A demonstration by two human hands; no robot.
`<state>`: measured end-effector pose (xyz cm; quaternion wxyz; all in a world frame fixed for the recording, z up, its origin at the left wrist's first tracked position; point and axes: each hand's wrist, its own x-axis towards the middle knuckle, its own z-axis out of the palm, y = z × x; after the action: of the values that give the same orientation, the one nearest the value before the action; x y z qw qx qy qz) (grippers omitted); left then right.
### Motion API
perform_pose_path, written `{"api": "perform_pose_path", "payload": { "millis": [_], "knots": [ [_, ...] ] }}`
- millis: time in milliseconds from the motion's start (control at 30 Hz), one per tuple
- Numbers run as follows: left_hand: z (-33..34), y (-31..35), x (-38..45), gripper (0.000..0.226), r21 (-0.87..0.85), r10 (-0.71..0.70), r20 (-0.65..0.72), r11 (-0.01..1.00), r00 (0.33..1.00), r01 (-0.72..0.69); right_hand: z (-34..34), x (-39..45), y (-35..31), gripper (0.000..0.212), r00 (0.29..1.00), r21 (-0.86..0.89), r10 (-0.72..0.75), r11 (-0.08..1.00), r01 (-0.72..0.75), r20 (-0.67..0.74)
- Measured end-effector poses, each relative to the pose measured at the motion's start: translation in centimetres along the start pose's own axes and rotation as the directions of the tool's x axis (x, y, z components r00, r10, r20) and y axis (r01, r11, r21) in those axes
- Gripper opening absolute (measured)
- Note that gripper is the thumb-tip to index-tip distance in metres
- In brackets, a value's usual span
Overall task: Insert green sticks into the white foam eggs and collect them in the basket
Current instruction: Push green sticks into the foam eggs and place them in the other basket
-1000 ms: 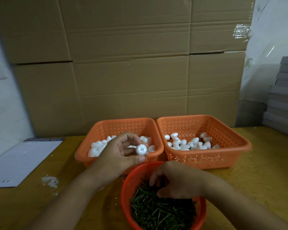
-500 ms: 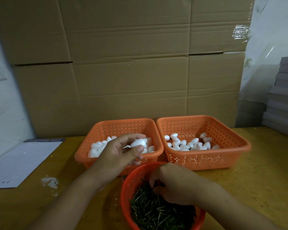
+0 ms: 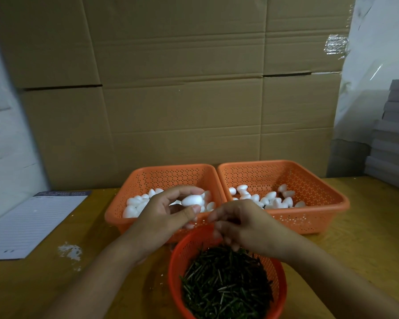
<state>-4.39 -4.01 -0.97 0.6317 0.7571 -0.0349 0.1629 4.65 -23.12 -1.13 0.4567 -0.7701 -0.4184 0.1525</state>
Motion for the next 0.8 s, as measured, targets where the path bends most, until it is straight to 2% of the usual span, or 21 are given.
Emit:
{"api": "perform_pose_path", "payload": {
  "millis": [67,133,267,500,633,800],
  "knots": [
    [0.0,0.0,0.1,0.029,-0.005,0.0,-0.007,1.0,1.0,0.0,-0.5,0.0,-0.3,0.017,1.0,0.241,0.014,0.97,-0.016,0.007],
    [0.0,-0.1,0.1,0.027,-0.008,0.002,-0.009,1.0,1.0,-0.002,-0.9,-0.1,-0.6,0.01,0.999,0.448,0.032,0.894,-0.03,0.004],
    [0.0,-0.2,0.2,0.027,-0.005,0.005,-0.013,1.0,1.0,-0.005,-1.1,0.0,-1.0,0.021,0.995,0.676,0.099,0.734,-0.069,-0.005],
    [0.1,-0.2,0.1,0.03,-0.011,0.003,0.0,1.0,1.0,-0.003,-1.5,0.1,-1.0,0.017,0.99,0.815,0.141,0.574,-0.078,-0.004],
    [0.1,-0.3,0.1,0.032,-0.017,-0.001,0.002,1.0,1.0,0.001,-1.3,0.2,-0.7,0.008,0.978,0.825,0.194,0.563,-0.046,-0.077],
    [0.1,-0.4,0.2,0.037,-0.008,-0.007,0.014,1.0,1.0,0.007,-1.1,0.3,-0.7,0.012,0.974,0.844,0.207,0.535,-0.031,-0.095]
  ]
}}
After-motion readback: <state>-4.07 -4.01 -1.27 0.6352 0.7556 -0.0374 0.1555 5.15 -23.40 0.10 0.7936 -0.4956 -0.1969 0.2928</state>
